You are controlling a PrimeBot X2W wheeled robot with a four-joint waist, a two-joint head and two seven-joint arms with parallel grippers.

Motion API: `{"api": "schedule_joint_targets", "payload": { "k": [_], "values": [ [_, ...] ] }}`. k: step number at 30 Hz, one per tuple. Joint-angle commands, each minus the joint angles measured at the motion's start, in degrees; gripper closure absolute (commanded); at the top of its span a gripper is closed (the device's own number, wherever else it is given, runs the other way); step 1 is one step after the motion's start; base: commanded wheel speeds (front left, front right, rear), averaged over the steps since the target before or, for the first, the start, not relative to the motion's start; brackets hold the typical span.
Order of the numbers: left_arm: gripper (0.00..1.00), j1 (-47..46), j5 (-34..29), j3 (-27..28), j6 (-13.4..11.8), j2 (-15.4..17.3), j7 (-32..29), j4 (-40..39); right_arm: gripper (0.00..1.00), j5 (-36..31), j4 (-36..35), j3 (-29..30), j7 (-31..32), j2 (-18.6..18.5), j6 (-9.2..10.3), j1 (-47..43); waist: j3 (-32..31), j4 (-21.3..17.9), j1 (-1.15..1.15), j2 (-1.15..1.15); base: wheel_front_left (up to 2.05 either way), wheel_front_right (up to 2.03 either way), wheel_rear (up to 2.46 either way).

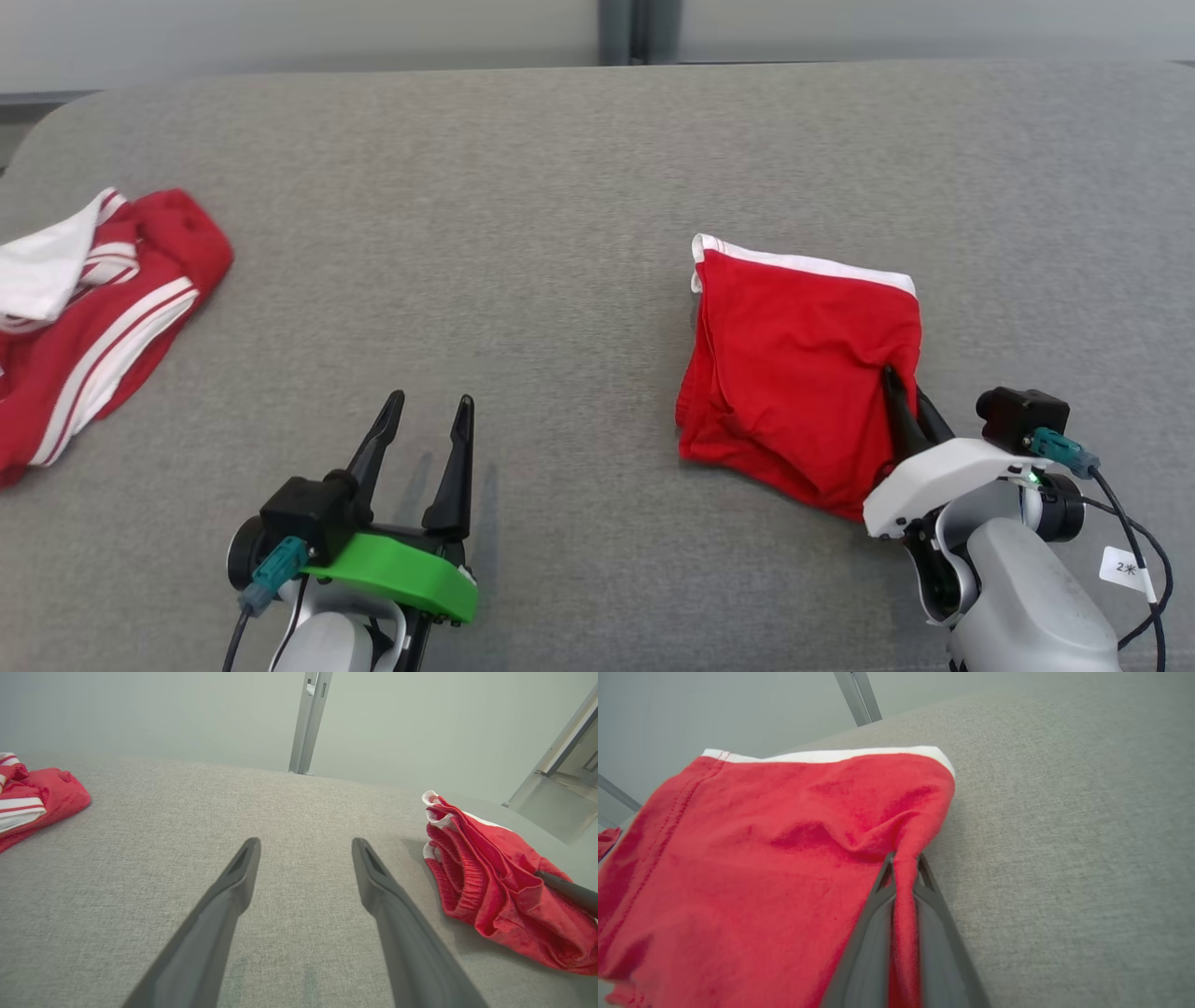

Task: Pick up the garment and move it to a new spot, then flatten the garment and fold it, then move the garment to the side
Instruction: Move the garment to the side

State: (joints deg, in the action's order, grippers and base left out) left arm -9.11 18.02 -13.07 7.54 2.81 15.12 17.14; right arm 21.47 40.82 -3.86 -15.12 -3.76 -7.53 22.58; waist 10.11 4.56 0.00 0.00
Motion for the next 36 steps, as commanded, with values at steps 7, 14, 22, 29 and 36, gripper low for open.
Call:
{"api": "schedule_joint_targets", "payload": {
  "k": [7, 14, 22, 29, 36],
  "values": [
    [0.0, -1.93, -0.59, -0.71, -0.15, 0.19, 0.02, -0.04, 1.0, 0.99, -0.91, -1.1, -0.03, 0.39, 0.09, -1.59, -0.28, -17.11, 0.0, 0.0, 0.0, 0.0, 0.0],
    [0.0, -4.72, -1.69, -2.77, -0.15, 0.25, 0.02, -0.73, 1.0, 1.66, -1.89, -2.94, -0.03, 0.68, 0.08, -0.19, 3.31, -22.34, 0.0, 0.0, 0.0, 0.0, 0.0],
    [0.0, -8.31, -3.09, -4.68, -0.15, 1.32, 0.02, -1.42, 1.0, 0.26, -3.22, -5.68, -0.03, 0.59, 0.08, 4.26, 9.14, -22.47, 0.0, 0.0, 0.0, 0.0, 0.0],
    [0.0, -11.95, -4.85, -4.62, -0.15, 3.31, 0.01, -2.78, 1.0, -1.68, -2.0, -5.09, -0.03, -2.81, 0.08, 13.75, 16.17, -19.67, 0.0, 0.0, 0.0, 0.0, 0.0],
    [0.0, -14.07, -6.16, -4.61, -0.15, 5.51, 0.02, -4.0, 1.0, -7.05, 3.54, 0.63, -0.03, -8.55, 0.09, 23.35, 21.26, -16.9, 0.0, 0.0, 0.0, 0.0, 0.0]
  ]
}}
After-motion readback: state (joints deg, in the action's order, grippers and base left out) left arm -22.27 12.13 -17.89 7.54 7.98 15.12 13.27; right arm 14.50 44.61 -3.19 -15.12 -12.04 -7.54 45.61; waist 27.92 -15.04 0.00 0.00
